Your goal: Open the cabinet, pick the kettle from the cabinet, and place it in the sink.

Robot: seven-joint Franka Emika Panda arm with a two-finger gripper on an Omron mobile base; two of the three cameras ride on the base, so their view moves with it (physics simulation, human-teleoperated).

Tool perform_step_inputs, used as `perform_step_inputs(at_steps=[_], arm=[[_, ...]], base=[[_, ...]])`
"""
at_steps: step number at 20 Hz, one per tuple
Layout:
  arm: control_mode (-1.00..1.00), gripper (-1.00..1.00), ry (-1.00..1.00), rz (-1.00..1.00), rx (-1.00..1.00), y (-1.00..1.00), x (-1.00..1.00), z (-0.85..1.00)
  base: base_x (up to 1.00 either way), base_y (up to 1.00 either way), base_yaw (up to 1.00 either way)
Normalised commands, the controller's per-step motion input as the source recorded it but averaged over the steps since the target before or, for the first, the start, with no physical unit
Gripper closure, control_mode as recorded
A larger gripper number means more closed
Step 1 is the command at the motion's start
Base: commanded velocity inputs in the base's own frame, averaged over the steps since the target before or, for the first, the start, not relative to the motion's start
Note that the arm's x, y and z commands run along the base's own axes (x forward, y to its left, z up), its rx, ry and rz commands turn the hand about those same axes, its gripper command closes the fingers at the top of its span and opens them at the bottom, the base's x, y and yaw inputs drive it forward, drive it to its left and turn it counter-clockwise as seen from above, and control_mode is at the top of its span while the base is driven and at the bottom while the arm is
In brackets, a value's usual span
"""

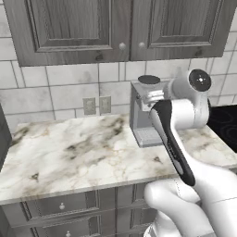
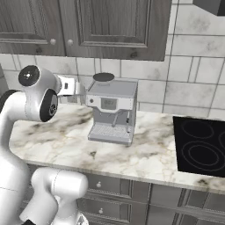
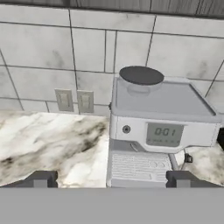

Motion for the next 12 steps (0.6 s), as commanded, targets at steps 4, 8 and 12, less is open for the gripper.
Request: perform_step_inputs(at_steps=[4,8,12], arm=[[-1.0,-1.0,-0.13,-0.02,0.0,0.11,-0.07,0.37],[-1.0,-1.0,-0.08,-0.06,0.0,0.08,-0.03,0.39],[-1.0,-1.0,-0.02,-0.09,0.0,0.04,0.0,0.39]], base=[[0.0,0.0,0.0],[0.0,0.0,0.0],[0.0,0.0,0.0]])
